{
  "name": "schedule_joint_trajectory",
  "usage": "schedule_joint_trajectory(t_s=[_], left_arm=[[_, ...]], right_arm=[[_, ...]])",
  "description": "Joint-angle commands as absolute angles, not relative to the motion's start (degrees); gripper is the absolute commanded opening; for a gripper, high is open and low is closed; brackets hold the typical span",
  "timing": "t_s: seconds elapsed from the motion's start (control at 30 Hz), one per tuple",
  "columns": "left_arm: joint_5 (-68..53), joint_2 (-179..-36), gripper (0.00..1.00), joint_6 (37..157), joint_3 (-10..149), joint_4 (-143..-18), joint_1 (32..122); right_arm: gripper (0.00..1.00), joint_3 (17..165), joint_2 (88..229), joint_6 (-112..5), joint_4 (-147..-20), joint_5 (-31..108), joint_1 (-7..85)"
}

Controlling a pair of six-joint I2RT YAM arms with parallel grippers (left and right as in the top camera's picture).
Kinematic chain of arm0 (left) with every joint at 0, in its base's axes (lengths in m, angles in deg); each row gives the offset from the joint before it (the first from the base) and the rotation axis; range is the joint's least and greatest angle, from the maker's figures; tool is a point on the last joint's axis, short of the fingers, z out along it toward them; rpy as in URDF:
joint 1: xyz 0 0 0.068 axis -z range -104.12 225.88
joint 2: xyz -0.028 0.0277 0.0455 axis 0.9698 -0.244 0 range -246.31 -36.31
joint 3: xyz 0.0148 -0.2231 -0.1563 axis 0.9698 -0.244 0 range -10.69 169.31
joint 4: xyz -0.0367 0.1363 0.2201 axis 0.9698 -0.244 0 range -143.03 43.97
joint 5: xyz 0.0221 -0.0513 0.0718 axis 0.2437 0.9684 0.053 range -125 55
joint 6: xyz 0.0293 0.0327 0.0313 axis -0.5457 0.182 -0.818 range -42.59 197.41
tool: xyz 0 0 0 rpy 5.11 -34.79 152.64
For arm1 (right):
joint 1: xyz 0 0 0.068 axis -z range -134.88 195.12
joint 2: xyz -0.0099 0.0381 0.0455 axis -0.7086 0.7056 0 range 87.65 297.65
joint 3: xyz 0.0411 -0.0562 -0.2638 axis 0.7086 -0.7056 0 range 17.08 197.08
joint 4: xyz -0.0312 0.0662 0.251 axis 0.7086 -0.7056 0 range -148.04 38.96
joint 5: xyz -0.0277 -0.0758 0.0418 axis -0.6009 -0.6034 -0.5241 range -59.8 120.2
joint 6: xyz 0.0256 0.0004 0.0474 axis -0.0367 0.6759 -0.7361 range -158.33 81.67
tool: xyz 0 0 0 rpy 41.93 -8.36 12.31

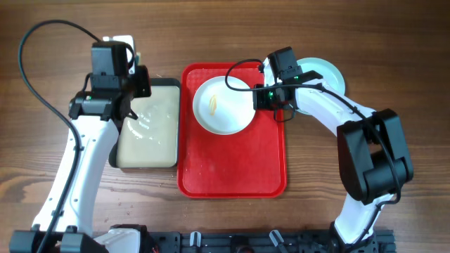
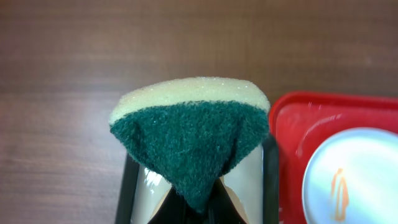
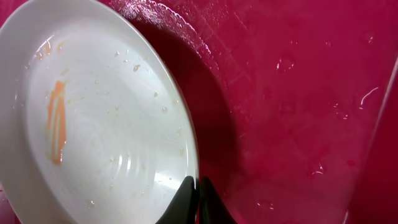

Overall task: Clean dirty plates on tray and stack at the side
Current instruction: 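Lift the sponge with the left gripper and move it toward the plate, then scrub the held plate with the sponge in the left gripper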

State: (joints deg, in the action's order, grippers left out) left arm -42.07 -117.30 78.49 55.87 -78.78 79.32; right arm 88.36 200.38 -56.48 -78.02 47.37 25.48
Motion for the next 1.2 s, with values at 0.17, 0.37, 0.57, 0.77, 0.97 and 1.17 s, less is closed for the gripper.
schedule_joint_trajectory(t_s=[0.17, 0.37, 0.57, 0.77, 0.97, 1.17], left_arm=[[-38.64, -115.82, 0.04, 77.57, 58.21, -80.88, 79.52], [-35.01, -118.55, 0.04, 77.60, 61.47, -83.24, 79.52], [-34.47, -122.61, 0.04, 78.43, 64.64, -88.29, 79.52], [-22.03, -126.16, 0.04, 87.10, 64.64, -86.76, 81.68], [-21.90, -132.17, 0.04, 87.12, 64.57, -86.57, 89.02], [-25.09, -139.58, 0.04, 88.81, 64.53, -86.63, 91.80]], right_arm=[[0.04, 88.95, 201.67, -52.33, -78.24, 52.55, 24.41], [0.10, 88.95, 201.67, -51.85, -77.89, 52.57, 22.55], [0.15, 88.95, 201.67, -52.07, -77.63, 52.55, 21.07], [0.09, 88.95, 201.67, -52.02, -77.69, 52.55, 21.07], [0.06, 88.95, 201.67, -51.96, -77.76, 52.55, 21.07], [0.04, 88.95, 201.67, -51.85, -77.82, 52.52, 21.07]])
